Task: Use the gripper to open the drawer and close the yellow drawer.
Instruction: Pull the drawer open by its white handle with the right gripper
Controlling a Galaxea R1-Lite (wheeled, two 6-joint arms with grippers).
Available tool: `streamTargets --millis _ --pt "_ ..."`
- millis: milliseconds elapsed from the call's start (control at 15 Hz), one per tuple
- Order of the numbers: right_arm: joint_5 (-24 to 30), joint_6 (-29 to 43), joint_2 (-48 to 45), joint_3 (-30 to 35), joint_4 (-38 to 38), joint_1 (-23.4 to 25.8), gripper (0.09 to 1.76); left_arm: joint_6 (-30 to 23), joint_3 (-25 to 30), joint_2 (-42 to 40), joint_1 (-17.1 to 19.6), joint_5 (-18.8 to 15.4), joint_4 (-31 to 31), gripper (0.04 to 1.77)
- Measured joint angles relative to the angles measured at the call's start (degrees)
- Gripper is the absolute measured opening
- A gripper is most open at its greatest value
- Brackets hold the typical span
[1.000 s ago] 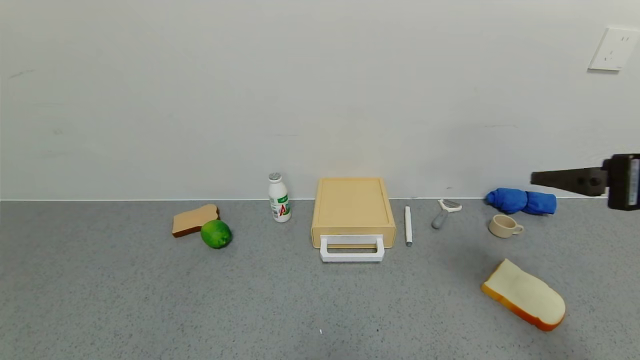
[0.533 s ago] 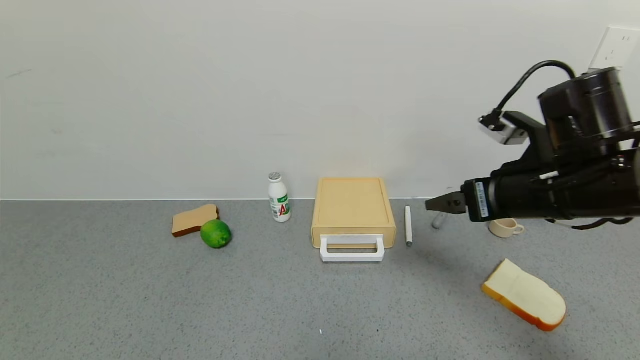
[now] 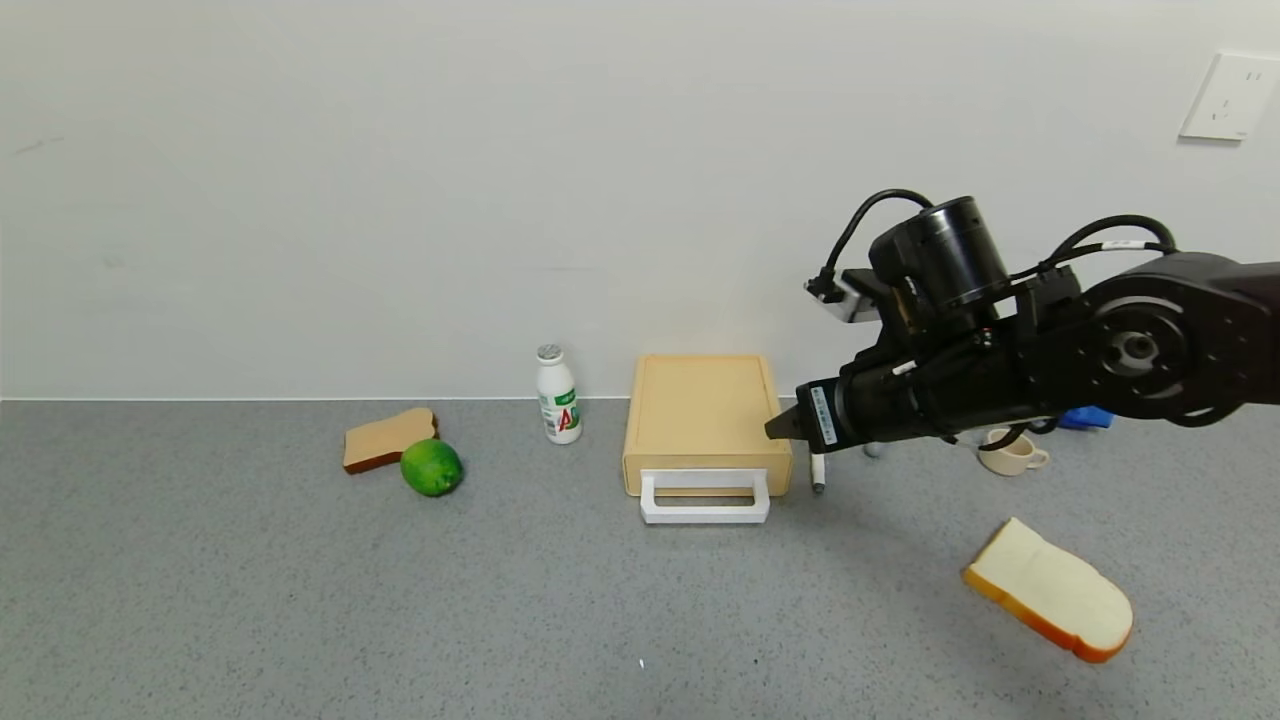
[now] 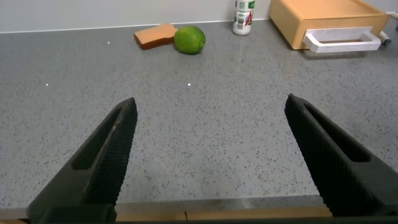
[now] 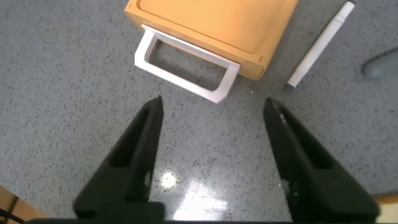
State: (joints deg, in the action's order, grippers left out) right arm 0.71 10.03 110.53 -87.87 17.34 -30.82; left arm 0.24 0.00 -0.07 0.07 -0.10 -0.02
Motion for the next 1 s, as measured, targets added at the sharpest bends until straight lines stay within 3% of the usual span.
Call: streamTargets --millis 267,333,1000 --pt "0.00 0.24 5.64 -4.77 2.28 -1.76 0.72 0.02 0.00 0.00 0.00 0.00 0.00 1.72" --pt "-0.24 0.79 7.02 -6.07 3.99 -2.50 0.16 0.02 0.00 0.00 0.00 0.00 -0.02 1.72" --pt "-5.30 11.79 18.54 -12.98 4.55 -7.28 0.11 0.02 0.00 0.00 0.00 0.00 0.00 1.72"
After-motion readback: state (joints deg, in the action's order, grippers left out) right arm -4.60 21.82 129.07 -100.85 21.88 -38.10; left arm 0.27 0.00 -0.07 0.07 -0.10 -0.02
